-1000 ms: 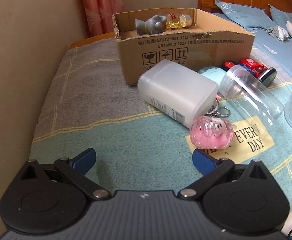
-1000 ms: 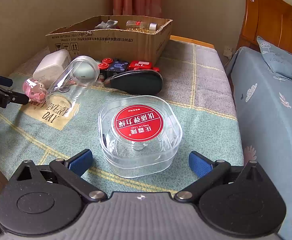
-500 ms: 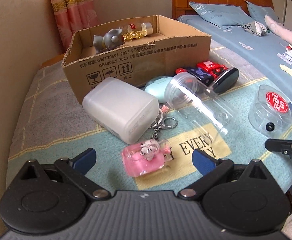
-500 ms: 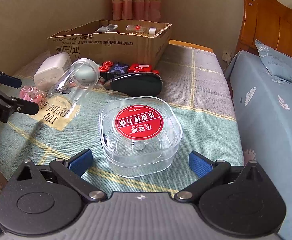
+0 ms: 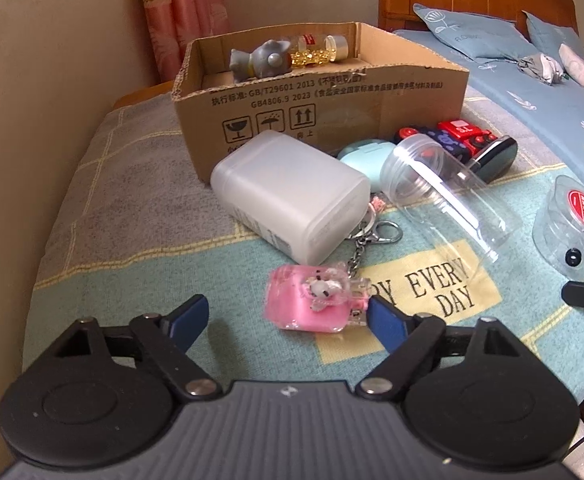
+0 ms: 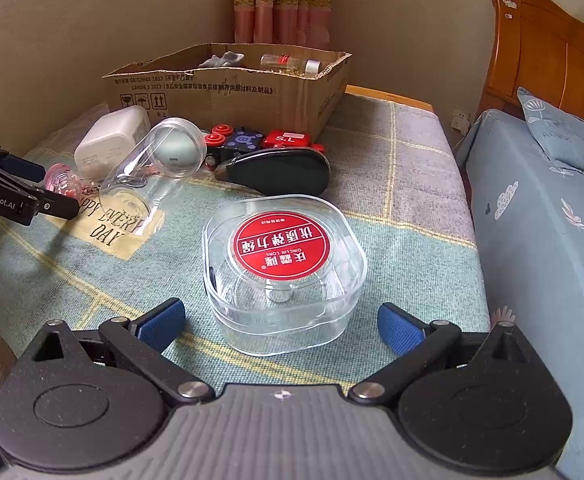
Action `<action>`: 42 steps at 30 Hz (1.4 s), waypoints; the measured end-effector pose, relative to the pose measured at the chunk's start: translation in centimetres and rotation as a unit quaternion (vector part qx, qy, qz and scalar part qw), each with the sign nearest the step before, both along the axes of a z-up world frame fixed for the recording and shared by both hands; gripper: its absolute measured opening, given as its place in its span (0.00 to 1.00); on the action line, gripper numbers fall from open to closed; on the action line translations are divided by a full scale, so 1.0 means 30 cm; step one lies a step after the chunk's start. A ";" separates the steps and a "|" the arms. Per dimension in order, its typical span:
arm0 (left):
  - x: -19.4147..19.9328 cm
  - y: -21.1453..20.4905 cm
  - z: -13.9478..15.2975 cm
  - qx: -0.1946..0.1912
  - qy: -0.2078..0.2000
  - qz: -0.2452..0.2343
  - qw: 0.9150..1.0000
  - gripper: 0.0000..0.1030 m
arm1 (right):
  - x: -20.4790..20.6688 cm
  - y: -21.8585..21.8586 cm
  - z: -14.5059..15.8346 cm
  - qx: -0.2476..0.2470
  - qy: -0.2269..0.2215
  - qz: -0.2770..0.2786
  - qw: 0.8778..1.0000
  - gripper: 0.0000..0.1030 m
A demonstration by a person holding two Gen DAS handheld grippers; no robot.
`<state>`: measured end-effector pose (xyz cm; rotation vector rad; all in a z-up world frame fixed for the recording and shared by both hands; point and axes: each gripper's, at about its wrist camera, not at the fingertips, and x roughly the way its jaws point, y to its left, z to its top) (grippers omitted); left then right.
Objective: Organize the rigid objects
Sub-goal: 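Grasp the pink keychain with the left tool while the right tool grasps the clear red-lid box, then lift the keychain with the left tool into the box and release it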
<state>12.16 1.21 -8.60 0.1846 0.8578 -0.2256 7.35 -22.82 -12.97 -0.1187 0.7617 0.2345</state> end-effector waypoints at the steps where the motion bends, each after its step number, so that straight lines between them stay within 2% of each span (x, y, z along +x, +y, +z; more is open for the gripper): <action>1: 0.003 -0.006 0.003 -0.002 0.001 -0.003 1.000 0.74 | 0.003 0.000 0.001 0.000 0.001 0.002 1.000 1.00; 4: 0.007 -0.024 0.007 -0.009 0.004 -0.007 1.000 0.65 | 0.012 0.001 0.003 -0.001 0.007 0.007 1.000 1.00; 16: 0.005 -0.041 0.000 -0.038 0.011 0.022 0.999 0.62 | 0.107 0.014 0.018 -0.012 0.041 0.061 0.997 1.00; 21: -0.002 -0.049 -0.003 -0.040 0.001 0.033 0.999 0.62 | 0.144 0.023 0.029 -0.020 0.056 0.080 0.995 1.00; 24: 0.000 -0.042 0.000 -0.042 0.003 0.042 0.998 0.55 | 0.148 0.028 0.038 -0.028 0.057 0.087 0.994 0.99; 28: 0.002 -0.034 0.003 -0.047 0.006 0.051 0.998 0.54 | 0.149 0.025 0.052 -0.019 0.063 0.088 0.994 0.95; 34: 0.003 -0.028 0.006 -0.048 0.008 0.050 0.998 0.49 | 0.144 0.032 0.063 -0.025 0.064 0.084 0.994 0.78; 37: 0.004 -0.018 0.013 -0.046 0.015 0.043 0.998 0.49 | 0.145 0.026 0.070 -0.022 0.070 0.084 0.994 0.77; 42: -0.012 -0.021 0.060 -0.029 0.018 0.004 0.999 0.49 | 0.136 0.026 0.092 -0.027 0.078 0.094 0.992 0.78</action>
